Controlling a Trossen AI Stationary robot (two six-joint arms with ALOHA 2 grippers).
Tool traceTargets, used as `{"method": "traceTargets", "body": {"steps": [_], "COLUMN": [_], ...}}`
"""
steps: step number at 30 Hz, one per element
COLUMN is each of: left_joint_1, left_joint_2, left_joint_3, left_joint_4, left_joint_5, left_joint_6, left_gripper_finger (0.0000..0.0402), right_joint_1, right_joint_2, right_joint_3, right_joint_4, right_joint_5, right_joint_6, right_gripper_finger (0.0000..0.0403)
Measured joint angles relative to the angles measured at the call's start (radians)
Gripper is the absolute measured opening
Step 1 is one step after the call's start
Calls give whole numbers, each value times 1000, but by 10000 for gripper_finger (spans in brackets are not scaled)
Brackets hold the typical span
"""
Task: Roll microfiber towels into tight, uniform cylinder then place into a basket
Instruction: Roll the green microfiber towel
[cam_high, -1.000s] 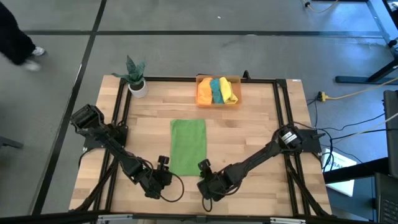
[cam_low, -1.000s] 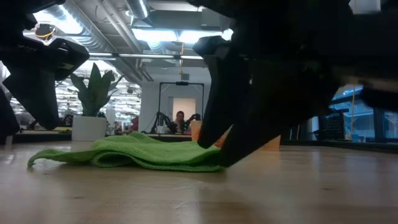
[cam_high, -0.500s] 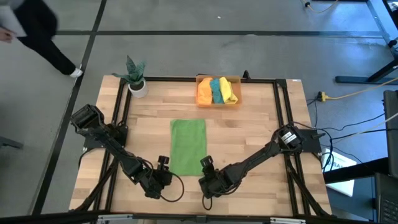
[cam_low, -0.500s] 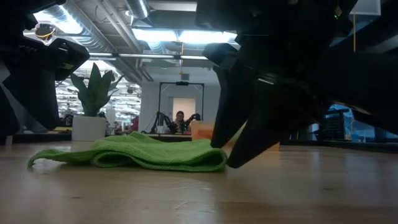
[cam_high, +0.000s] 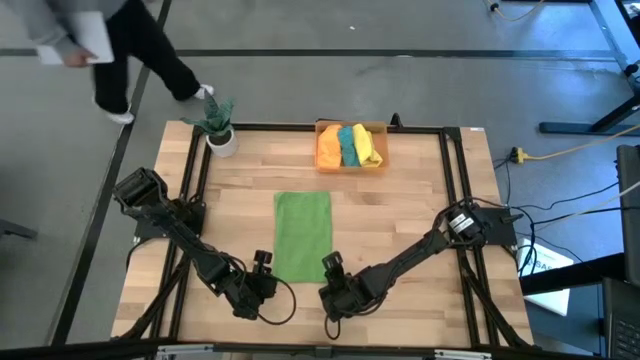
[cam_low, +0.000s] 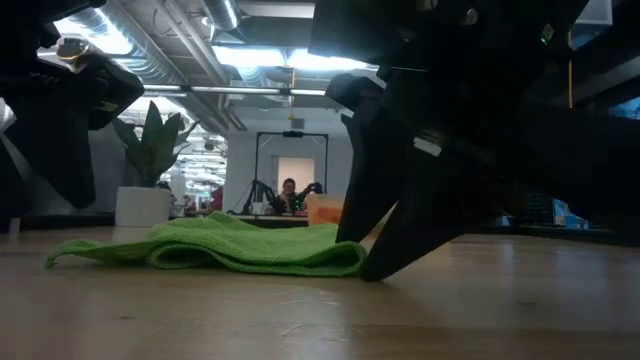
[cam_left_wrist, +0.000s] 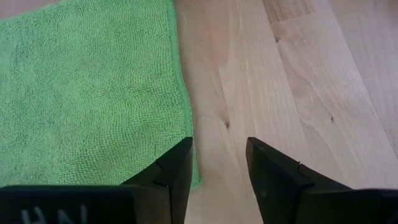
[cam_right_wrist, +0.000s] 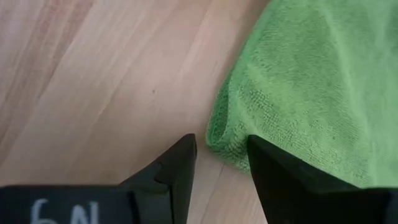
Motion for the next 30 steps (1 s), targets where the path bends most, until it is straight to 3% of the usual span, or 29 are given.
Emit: {"method": "traceTargets", "body": {"steps": [9, 19, 30], "left_joint_1": [0, 4, 4], "left_joint_2": [0, 0, 0], "left_joint_3": [0, -41, -48], "left_joint_4": [0, -1, -8], "left_joint_5": [0, -14, -65], "left_joint_6": [0, -29, 2], "left_gripper_finger": [142, 140, 138], "right_joint_1": [0, -4, -7], "right_joint_2": [6, 11, 15], "right_joint_3": [-2, -5, 53], "right_joint_4": [14, 37, 39], "right_joint_5": [94, 104, 112], "right_joint_6": [102, 182, 210], "right_gripper_finger": [131, 14, 7]}}
